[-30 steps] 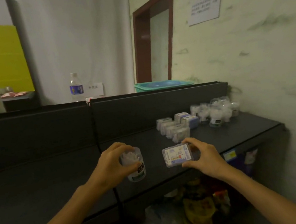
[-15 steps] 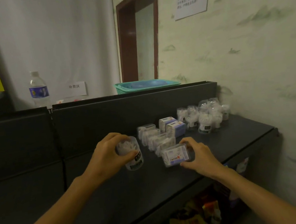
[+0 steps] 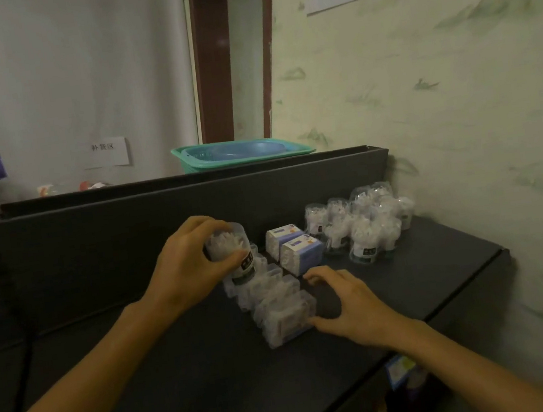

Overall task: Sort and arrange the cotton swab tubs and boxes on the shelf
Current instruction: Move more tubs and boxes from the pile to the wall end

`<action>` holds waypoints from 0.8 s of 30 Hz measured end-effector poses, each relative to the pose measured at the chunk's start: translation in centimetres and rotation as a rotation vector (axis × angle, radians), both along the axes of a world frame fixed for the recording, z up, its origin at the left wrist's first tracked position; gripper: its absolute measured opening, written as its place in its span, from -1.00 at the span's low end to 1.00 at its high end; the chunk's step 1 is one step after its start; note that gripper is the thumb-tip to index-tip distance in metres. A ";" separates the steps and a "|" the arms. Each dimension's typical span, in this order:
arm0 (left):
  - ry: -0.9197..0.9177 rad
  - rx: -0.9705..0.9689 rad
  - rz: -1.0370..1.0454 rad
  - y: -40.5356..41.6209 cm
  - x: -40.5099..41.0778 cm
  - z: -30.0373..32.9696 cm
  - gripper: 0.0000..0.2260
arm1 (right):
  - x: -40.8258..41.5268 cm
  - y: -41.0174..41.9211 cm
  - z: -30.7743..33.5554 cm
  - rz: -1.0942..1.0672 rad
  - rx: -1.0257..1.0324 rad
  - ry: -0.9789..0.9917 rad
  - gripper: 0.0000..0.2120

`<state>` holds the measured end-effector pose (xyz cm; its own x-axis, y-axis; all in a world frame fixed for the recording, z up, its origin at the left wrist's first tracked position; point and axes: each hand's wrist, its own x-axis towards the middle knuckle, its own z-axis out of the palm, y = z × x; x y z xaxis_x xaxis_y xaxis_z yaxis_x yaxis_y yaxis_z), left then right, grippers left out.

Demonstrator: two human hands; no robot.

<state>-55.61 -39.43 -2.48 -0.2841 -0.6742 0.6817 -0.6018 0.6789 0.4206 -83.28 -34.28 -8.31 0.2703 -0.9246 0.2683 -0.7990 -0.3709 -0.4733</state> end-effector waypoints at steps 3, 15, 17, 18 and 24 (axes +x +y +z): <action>-0.015 -0.015 -0.026 -1.0 -1.9 0.6 -0.56 | -2.1 -1.0 1.1 0.016 -0.076 0.022 -0.43; -0.077 -0.030 0.035 -2.0 -13.9 1.8 -0.58 | -15.2 -6.8 4.2 0.049 -0.265 0.121 -0.47; -0.093 -0.014 0.057 -1.8 -16.4 1.3 -0.58 | -17.7 -7.7 5.1 0.056 -0.270 0.116 -0.46; -0.102 -0.005 0.069 -1.8 -17.6 0.9 -0.58 | -19.0 -8.1 5.5 0.059 -0.268 0.108 -0.46; -0.134 0.109 0.110 -1.1 -24.2 -1.4 -0.47 | -25.3 -10.0 6.0 0.110 -0.301 0.086 -0.46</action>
